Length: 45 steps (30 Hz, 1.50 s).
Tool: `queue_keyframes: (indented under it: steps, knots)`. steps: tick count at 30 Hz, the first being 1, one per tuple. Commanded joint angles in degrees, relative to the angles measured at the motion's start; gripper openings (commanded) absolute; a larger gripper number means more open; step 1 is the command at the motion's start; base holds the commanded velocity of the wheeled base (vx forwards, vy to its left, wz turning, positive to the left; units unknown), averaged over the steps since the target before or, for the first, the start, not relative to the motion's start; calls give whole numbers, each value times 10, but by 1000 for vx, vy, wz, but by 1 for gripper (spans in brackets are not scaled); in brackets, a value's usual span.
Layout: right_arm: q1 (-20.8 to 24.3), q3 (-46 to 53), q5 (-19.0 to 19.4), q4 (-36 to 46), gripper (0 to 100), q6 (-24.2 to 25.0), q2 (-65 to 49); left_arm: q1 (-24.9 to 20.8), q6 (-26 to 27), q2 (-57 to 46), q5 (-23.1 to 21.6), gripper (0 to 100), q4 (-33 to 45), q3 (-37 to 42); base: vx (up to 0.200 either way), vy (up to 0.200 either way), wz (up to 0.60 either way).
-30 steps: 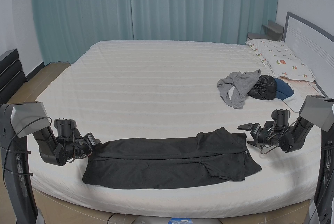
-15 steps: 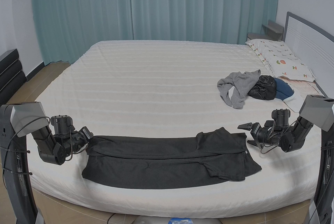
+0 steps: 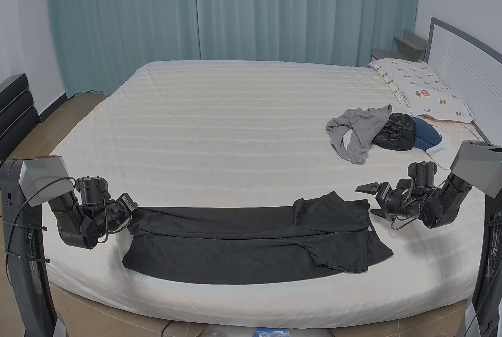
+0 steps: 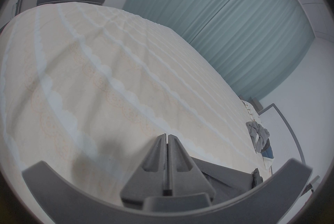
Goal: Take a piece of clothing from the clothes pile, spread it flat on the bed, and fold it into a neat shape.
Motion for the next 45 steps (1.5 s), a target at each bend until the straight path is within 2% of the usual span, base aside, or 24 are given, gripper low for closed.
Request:
queue_keyframes:
  steps: [1,8,14,19,27,31,37,45]
  knots:
    - [16,11,-2,-1,100,-6,-15,-1,0,8,-1,0,0,-1,0,0,0]
    - [36,33,-5,-46,100,-16,-24,-2,0,11,-1,0,-1,-1,0,0,0]
    - [44,28,-7,-46,100,-41,-5,-2,0,11,-1,0,-1,-1,0,0,0]
    - [35,26,-35,-49,100,-50,-28,-2,0,11,-1,0,-1,-1,0,0,0]
    - [13,29,-39,-48,100,-49,-63,-2,0,11,-1,0,0,-1,0,0,0]
    - [21,35,-37,-48,100,-49,-64,-2,0,11,-1,0,0,-1,0,0,0]
    - [71,46,-36,-48,100,-58,-31,-2,2,11,-1,0,3,-1,0,0,0]
    - [77,18,-36,-40,100,-70,9,-2,2,11,-1,0,1,-1,0,0,0]
